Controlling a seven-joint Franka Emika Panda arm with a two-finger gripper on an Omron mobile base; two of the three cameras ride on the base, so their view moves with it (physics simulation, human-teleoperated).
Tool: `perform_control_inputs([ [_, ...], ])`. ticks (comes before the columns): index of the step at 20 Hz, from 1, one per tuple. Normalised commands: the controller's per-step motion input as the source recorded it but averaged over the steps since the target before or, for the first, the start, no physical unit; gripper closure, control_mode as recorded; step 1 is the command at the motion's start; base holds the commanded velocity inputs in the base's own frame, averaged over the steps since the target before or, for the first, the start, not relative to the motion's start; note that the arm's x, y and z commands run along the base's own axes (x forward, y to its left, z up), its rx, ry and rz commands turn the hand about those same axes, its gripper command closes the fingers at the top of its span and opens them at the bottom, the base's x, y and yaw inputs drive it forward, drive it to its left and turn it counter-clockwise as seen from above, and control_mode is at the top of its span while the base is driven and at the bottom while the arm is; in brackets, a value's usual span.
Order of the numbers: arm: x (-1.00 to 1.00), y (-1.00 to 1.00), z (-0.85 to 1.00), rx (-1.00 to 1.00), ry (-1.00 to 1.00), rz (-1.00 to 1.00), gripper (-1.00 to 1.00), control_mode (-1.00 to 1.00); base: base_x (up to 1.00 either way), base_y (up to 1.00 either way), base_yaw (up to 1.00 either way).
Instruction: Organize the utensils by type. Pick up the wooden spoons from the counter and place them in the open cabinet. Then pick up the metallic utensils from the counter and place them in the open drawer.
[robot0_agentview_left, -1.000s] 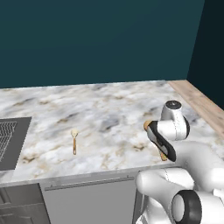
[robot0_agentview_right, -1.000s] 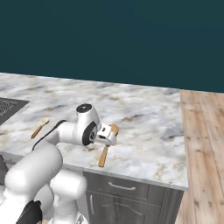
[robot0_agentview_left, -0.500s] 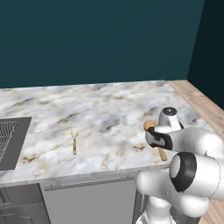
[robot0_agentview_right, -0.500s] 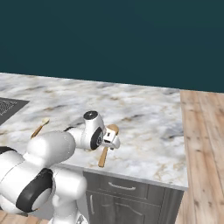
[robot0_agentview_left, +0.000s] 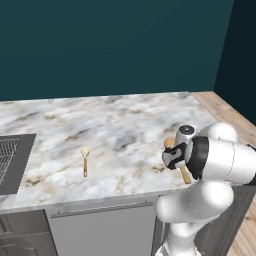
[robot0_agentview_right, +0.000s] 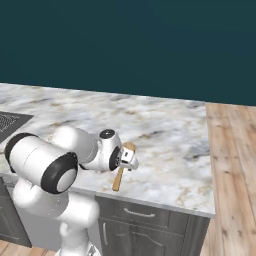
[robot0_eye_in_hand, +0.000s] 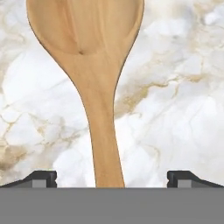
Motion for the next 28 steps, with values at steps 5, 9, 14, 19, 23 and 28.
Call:
perform_control_inputs([
  [5,0.42,0.00,-0.33,0.00,0.05,0.00,-1.00,-1.00,0.00,0.00,0.00],
  [9,0.35,0.00,-0.51,0.00,0.05,0.00,1.00,-1.00,0.00,0.00,0.00],
  [14,0.17,0.00,-0.63,0.00,0.03,0.00,1.00,-1.00,0.00,0.00,0.00],
  [19,0.11,0.03,-0.45,0.02,0.00,-0.07,1.00,-1.00,0.00,0.00,0.00],
  [23,0.03,0.03,-0.11,0.00,0.00,-0.14,1.00,-1.00,0.00,0.00,0.00],
  [28,0.00,0.00,0.37,0.09,0.00,-0.16,1.00,-1.00,0.00,0.00,0.00],
])
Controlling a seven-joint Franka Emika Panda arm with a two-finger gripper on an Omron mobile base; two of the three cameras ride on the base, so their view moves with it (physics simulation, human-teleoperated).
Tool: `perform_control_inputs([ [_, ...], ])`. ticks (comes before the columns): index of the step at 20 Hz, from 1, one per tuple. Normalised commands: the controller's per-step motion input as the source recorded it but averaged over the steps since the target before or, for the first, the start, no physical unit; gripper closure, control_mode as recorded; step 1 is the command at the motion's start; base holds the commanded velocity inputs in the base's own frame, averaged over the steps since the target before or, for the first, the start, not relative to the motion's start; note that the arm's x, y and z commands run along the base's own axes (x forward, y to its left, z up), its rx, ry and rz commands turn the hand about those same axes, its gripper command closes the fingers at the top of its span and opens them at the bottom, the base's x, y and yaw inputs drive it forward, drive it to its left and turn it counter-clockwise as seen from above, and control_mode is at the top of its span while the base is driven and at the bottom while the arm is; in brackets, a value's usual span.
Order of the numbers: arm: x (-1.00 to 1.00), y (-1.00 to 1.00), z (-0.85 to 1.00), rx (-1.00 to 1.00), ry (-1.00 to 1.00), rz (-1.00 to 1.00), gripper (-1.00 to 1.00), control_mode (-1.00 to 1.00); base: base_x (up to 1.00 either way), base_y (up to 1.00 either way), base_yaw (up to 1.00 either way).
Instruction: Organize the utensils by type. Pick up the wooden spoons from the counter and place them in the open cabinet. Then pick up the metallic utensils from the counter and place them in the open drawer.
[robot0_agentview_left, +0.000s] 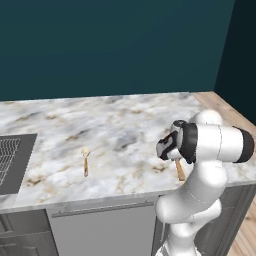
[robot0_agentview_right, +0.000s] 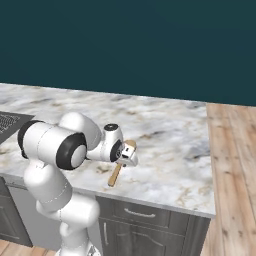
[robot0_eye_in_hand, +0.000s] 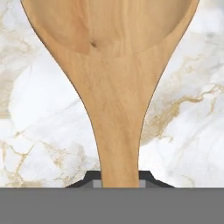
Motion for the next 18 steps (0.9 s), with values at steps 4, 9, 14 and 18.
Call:
perform_control_inputs([
  [4,0.00,0.00,0.98,0.15,0.00,-0.17,1.00,-1.00,0.00,0.00,0.00],
  [9,-0.06,-0.01,1.00,0.10,0.00,-0.15,1.00,-1.00,0.00,0.00,0.00],
  [14,-0.04,0.00,1.00,0.06,0.02,-0.15,1.00,-1.00,0.00,0.00,0.00],
  [18,-0.15,0.00,1.00,0.06,0.00,-0.34,1.00,-1.00,0.00,0.00,0.00],
])
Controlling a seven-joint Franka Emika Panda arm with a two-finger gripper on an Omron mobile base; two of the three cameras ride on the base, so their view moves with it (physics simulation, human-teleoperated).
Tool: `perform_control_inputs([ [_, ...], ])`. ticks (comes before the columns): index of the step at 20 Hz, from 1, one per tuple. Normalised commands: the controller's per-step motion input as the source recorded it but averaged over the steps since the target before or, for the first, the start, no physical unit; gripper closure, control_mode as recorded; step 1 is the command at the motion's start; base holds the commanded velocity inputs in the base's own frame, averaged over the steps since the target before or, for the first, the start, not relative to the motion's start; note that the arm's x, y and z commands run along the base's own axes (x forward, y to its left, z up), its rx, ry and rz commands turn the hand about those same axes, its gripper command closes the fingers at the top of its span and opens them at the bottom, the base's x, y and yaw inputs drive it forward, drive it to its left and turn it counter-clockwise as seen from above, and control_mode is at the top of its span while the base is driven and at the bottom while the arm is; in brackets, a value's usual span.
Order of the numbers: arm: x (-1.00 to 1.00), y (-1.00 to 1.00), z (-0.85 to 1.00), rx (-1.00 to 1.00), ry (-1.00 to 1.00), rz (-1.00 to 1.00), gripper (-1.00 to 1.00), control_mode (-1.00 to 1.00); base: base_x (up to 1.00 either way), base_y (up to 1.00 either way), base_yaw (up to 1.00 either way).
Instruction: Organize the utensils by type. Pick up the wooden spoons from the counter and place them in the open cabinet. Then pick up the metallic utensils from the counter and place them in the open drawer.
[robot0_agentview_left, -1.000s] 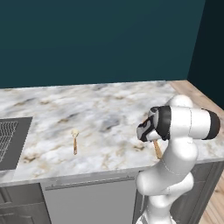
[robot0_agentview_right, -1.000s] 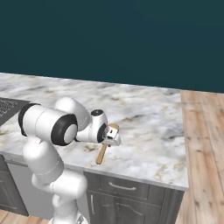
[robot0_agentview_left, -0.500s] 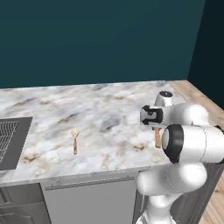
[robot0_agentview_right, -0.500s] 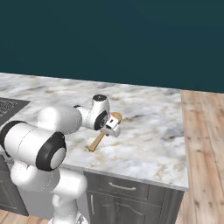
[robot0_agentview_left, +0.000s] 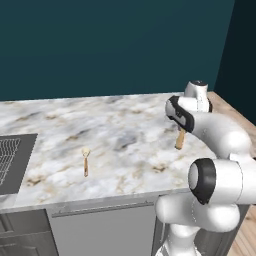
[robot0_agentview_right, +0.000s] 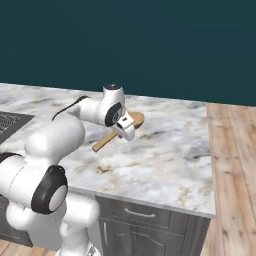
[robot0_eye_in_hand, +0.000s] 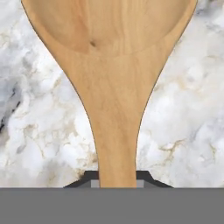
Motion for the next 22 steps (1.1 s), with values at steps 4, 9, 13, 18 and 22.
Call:
perform_control_inputs([
  [4,-0.34,0.02,0.74,0.03,-0.04,-0.44,1.00,-1.00,0.00,0.00,0.00],
  [9,-0.39,0.08,0.46,0.05,-0.05,-0.45,1.00,-1.00,0.00,0.00,0.00],
  [13,-0.79,0.05,0.13,0.15,-0.16,-0.53,1.00,-1.00,0.00,0.00,0.00],
  [18,-0.77,0.23,0.00,0.16,-0.27,-0.47,1.00,-1.00,0.00,0.00,0.00],
  [22,-0.57,0.39,0.01,0.06,-0.28,-0.33,1.00,-1.00,0.00,0.00,0.00],
])
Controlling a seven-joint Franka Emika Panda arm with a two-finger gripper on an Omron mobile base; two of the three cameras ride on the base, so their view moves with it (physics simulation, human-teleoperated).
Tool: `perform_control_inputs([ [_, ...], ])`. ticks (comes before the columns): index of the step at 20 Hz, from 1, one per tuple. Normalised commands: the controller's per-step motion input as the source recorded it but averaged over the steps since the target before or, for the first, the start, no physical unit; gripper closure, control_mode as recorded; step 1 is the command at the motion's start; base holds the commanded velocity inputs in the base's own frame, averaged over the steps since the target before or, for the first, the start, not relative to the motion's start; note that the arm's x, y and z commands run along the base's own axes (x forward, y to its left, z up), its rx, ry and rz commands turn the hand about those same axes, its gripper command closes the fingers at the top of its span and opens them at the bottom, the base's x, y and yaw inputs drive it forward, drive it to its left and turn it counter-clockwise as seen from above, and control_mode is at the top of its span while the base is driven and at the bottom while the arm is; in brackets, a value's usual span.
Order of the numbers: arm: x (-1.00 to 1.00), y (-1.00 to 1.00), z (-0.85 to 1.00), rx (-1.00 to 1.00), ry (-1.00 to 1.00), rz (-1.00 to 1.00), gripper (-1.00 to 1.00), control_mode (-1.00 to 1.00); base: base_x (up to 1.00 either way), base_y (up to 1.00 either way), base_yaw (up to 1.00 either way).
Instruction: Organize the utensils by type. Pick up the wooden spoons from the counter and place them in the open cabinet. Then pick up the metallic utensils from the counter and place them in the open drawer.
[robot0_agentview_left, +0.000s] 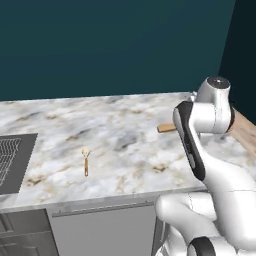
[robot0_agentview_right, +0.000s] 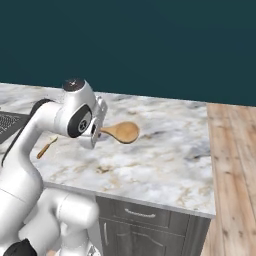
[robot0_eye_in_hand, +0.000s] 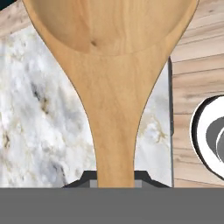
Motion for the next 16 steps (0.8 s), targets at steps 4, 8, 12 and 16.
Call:
perform_control_inputs([
  [4,-0.23,0.40,0.00,0.00,-0.11,-0.11,1.00,-1.00,0.00,0.00,0.00],
  [8,-0.03,0.13,-0.02,0.02,-0.01,-0.01,1.00,-1.00,0.00,0.00,0.00],
  [12,-0.05,0.04,-0.01,0.06,0.00,0.00,1.00,-1.00,0.00,0.00,0.00],
  [16,0.00,0.00,0.00,0.05,0.00,-0.01,1.00,-1.00,0.00,0.00,0.00],
])
